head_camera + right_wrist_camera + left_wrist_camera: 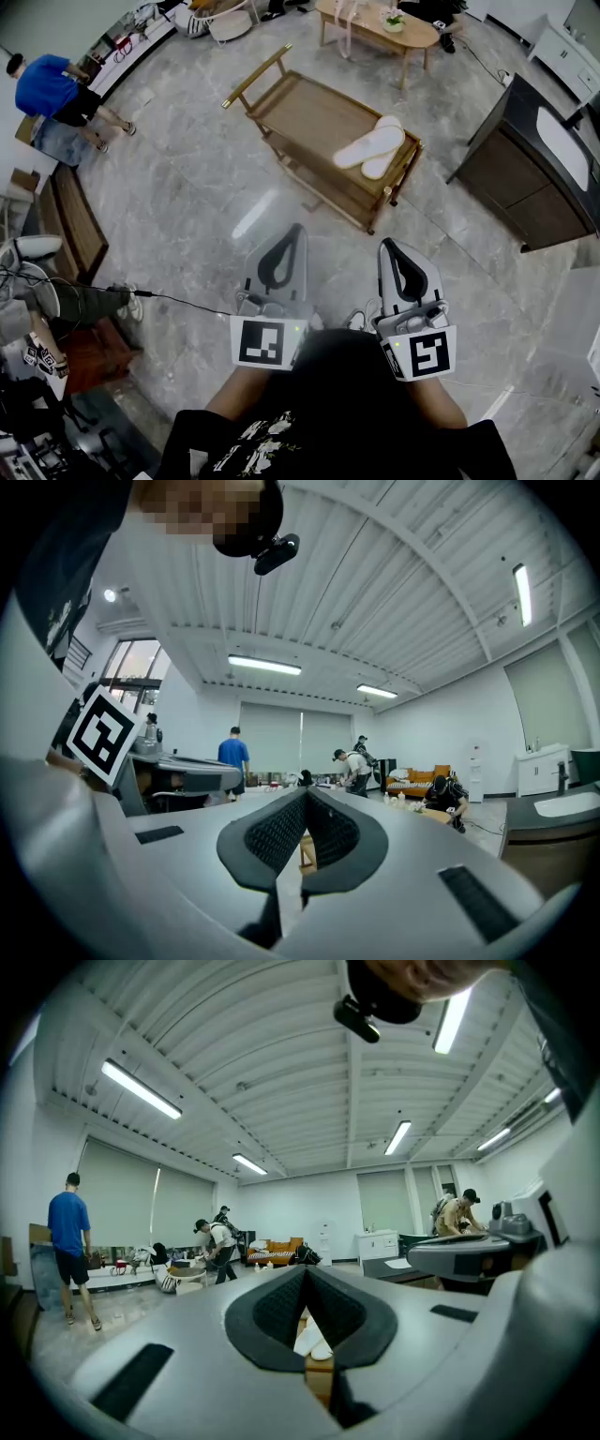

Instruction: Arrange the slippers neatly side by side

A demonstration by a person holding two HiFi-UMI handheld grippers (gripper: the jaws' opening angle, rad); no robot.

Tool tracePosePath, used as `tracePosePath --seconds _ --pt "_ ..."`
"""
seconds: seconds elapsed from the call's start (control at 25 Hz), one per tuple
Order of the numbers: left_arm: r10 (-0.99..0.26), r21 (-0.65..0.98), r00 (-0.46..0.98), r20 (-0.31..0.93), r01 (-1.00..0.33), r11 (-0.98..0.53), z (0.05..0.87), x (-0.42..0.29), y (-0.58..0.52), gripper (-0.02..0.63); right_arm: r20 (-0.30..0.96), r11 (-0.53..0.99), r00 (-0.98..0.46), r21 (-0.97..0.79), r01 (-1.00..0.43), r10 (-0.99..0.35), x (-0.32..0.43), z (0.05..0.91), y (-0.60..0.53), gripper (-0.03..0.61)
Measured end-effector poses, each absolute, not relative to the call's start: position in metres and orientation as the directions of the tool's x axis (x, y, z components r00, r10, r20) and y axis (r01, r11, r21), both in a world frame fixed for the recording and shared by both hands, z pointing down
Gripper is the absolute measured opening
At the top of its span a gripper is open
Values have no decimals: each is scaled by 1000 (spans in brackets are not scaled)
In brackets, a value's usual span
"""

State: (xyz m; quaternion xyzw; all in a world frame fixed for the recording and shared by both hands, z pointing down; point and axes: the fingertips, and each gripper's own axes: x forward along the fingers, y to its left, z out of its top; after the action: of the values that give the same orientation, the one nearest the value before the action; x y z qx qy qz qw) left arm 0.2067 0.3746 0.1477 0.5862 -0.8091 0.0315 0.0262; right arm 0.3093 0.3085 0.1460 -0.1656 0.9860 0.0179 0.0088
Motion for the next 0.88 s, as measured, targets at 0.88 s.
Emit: tracePosePath --seconds 0.88 --pt "-915 -43 -386 118 -922 384 166 257 387 -8 27 966 -966 -21 -259 -259 354 180 306 -9"
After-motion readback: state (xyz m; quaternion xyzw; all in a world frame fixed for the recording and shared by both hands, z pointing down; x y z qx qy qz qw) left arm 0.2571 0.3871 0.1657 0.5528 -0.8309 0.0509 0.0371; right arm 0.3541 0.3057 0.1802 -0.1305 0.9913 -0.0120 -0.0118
